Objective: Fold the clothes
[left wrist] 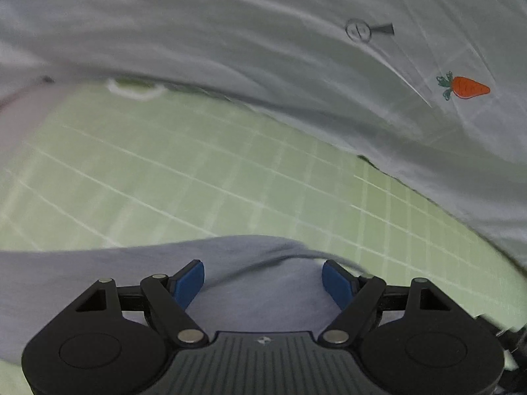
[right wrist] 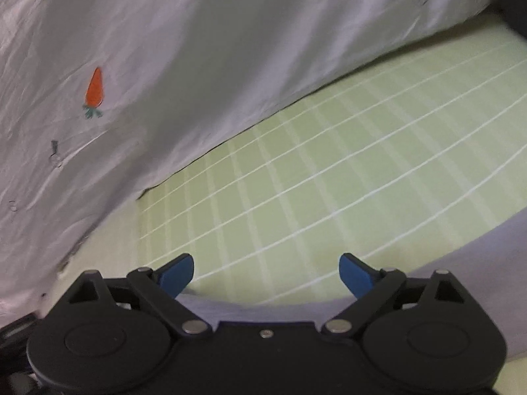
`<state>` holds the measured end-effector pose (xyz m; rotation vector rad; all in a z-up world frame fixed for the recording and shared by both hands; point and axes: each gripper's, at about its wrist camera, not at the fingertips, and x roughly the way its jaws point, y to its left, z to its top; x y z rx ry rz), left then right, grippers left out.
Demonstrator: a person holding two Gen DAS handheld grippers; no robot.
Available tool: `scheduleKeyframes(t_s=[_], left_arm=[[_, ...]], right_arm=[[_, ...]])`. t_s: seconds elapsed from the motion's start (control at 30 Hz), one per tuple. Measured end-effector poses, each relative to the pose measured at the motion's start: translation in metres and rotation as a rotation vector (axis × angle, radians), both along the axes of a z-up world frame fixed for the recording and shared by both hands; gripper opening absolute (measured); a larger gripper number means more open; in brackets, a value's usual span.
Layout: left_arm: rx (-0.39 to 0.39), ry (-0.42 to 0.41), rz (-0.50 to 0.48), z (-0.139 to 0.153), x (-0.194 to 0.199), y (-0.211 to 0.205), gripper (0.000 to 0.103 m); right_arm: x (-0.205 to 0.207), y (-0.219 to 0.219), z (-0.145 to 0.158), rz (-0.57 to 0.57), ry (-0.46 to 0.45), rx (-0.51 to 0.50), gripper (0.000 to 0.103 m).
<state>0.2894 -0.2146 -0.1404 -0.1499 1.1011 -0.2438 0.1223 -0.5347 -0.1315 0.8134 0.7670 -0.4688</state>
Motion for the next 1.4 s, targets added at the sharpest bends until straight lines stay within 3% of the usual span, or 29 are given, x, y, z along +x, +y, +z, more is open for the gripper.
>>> scheduleKeyframes(t_s=[0.13, 0.2, 0.23, 0.27, 0.3, 0.33, 0.37, 0.43, 0.63, 0.8, 0.93, 1.07, 1.17, 1.3, 1.4], left_arm=[[0.028, 0.024, -0.013, -0.012, 0.002, -0.014, 0.079], [0.065, 0.016, -0.018, -0.014, -0.003, -0.020, 0.073], [0.071, 0.006, -0.018, -0.014, -0.006, -0.021, 0.056], [0.068, -0.003, -0.021, -0.013, -0.010, -0.022, 0.047], [0.064, -0.017, -0.028, -0.011, -0.014, -0.022, 0.030], [0.063, -0.032, -0.036, -0.009, -0.019, -0.023, 0.021], [0.072, -0.050, -0.050, -0.006, -0.024, -0.024, 0.019], [0.078, -0.095, -0.080, 0.002, -0.038, -0.024, 0.015], [0.033, -0.186, -0.117, 0.039, -0.084, -0.009, 0.013], [0.013, -0.228, -0.158, 0.070, -0.146, 0.011, 0.013], [0.009, -0.145, -0.171, 0.054, -0.198, 0.043, 0.013], [0.059, 0.008, -0.157, 0.013, -0.233, 0.063, 0.013], [0.017, 0.067, -0.125, 0.006, -0.235, 0.075, 0.013], [-0.011, 0.024, -0.109, 0.023, -0.231, 0.081, 0.017], [-0.032, -0.009, -0.098, 0.035, -0.228, 0.085, 0.022]], right_arm=[[0.012, 0.017, -0.007, 0.065, -0.014, 0.020, 0.094], [0.018, 0.026, -0.010, 0.110, 0.000, -0.004, 0.083], [0.022, 0.029, -0.013, 0.141, 0.018, -0.019, 0.070], [0.024, 0.032, -0.015, 0.165, 0.025, -0.021, 0.054], [0.024, 0.034, -0.016, 0.188, 0.029, -0.021, 0.045], [0.023, 0.036, -0.017, 0.211, 0.016, -0.014, 0.027], [0.020, 0.038, -0.017, 0.223, 0.006, -0.018, 0.016], [0.011, 0.043, -0.013, 0.250, -0.004, -0.057, 0.005], [-0.032, 0.057, 0.011, 0.241, -0.085, -0.104, 0.002], [-0.084, 0.084, 0.034, 0.267, -0.115, -0.155, 0.002], [-0.137, 0.117, 0.030, 0.331, -0.055, -0.181, 0.001], [-0.167, 0.127, 0.003, 0.321, 0.019, -0.071, 0.000], [-0.174, 0.121, -0.003, 0.276, 0.025, -0.018, 0.000], [-0.174, 0.115, 0.013, 0.242, -0.014, -0.079, 0.006], [-0.169, 0.115, 0.023, 0.241, -0.026, -0.142, 0.021]])
